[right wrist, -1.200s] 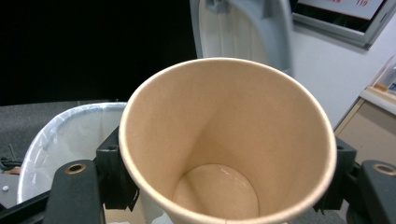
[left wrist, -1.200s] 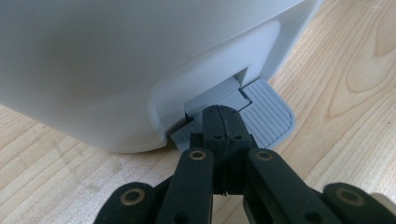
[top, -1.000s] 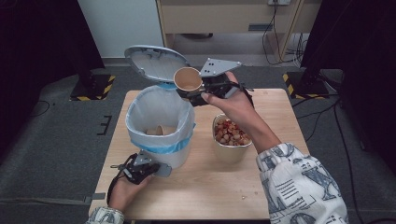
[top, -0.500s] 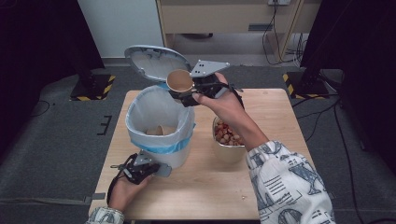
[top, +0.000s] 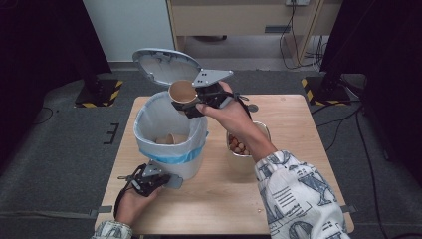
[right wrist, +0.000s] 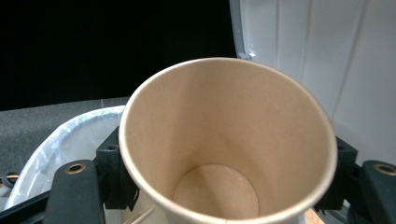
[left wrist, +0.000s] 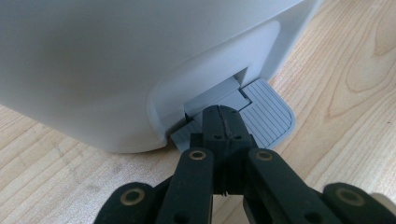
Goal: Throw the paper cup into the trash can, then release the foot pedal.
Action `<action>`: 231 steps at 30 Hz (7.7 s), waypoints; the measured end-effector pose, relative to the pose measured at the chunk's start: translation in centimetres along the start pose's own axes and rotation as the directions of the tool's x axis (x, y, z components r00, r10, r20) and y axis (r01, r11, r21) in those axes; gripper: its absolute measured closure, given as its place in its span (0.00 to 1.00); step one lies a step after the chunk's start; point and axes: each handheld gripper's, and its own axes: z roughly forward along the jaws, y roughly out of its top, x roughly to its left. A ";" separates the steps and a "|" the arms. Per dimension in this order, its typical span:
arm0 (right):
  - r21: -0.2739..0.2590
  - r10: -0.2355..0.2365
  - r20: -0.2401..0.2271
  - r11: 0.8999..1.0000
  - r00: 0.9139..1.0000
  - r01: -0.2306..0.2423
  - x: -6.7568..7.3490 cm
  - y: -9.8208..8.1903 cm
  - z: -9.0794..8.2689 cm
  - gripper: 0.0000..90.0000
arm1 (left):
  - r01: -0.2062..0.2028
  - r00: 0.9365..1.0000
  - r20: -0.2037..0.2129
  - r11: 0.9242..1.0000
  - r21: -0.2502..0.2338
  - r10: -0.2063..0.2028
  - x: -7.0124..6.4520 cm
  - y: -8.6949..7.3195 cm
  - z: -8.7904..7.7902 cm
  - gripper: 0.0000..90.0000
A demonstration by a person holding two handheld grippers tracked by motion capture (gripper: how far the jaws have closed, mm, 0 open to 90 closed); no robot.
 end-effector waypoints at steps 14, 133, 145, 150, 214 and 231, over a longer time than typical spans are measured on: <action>0.026 0.010 -0.042 1.000 0.999 -0.009 0.8 0.0 1.9 0.28 | 0.001 1.000 0.001 1.000 0.000 -0.001 0.0 0.0 0.0 1.00; 0.048 0.231 0.298 0.965 0.926 -0.257 -7.6 -7.3 -12.0 0.08 | 0.196 0.965 -0.159 0.975 -0.106 -0.211 2.2 -2.4 -3.6 0.12; 0.029 0.234 0.327 0.966 0.916 -0.257 -7.9 -7.5 -13.0 0.07 | 0.195 0.963 -0.171 0.976 -0.100 -0.210 2.4 -2.5 -3.3 0.07; 0.026 0.236 0.338 0.965 0.911 -0.260 -8.0 -7.5 -13.5 0.07 | 0.192 0.963 -0.175 0.976 -0.098 -0.207 2.4 -2.6 -3.3 0.06; 0.052 0.305 0.549 0.917 0.778 -0.395 -7.2 -19.8 -23.1 0.06 | 0.193 0.962 -0.184 0.979 -0.072 -0.203 2.5 -2.8 -3.0 0.06; 0.107 0.312 0.557 0.892 0.770 -0.439 -4.9 -25.0 -24.0 0.06 | 0.190 0.962 -0.189 0.980 -0.064 -0.199 2.5 -2.8 -2.9 0.05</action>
